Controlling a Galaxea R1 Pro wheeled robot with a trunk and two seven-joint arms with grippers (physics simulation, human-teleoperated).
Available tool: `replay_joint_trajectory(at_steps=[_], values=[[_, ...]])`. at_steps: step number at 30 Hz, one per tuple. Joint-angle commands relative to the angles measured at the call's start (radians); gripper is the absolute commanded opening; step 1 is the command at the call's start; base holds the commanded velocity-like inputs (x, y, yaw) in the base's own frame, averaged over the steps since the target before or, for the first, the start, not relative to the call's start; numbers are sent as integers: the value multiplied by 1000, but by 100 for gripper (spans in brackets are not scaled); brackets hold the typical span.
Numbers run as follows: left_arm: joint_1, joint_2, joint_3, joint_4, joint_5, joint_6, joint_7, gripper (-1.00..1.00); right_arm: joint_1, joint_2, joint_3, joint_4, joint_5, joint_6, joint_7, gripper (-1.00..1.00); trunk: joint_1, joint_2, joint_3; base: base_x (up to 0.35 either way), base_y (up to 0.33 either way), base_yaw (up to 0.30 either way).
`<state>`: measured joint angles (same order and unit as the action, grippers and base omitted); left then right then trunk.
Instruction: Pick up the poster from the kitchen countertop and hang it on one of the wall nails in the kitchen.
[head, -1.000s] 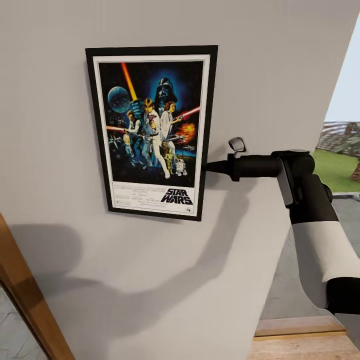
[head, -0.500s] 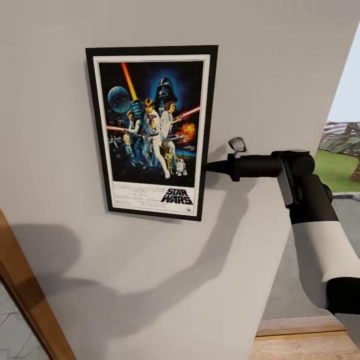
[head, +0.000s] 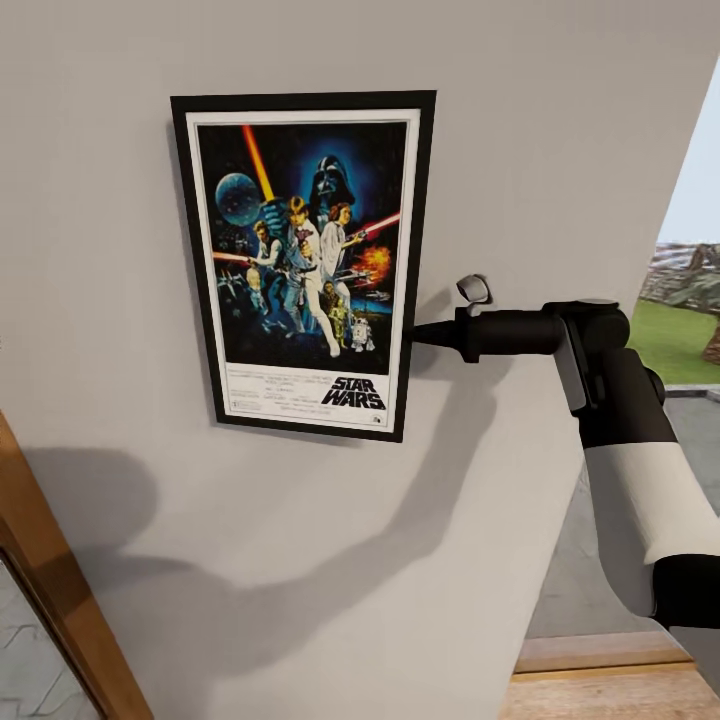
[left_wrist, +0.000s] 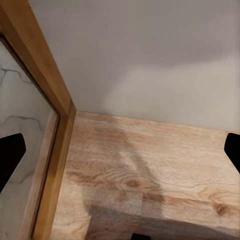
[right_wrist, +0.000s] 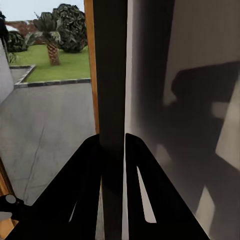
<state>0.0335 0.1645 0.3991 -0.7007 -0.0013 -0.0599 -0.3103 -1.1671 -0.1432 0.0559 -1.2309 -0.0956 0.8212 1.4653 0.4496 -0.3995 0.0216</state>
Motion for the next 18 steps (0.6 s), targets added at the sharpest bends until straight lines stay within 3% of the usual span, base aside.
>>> replay_joint_trajectory(at_steps=[1, 18], values=[[0, 0, 3, 0, 0, -1, -6, 100, 0, -1, 2, 1, -7, 13, 1, -100, 0, -1, 0, 0, 9, 0], [0, 0, 3, 0, 0, -1, -6, 100, 0, -1, 2, 1, -7, 13, 1, -100, 0, -1, 0, 0, 67, 0]])
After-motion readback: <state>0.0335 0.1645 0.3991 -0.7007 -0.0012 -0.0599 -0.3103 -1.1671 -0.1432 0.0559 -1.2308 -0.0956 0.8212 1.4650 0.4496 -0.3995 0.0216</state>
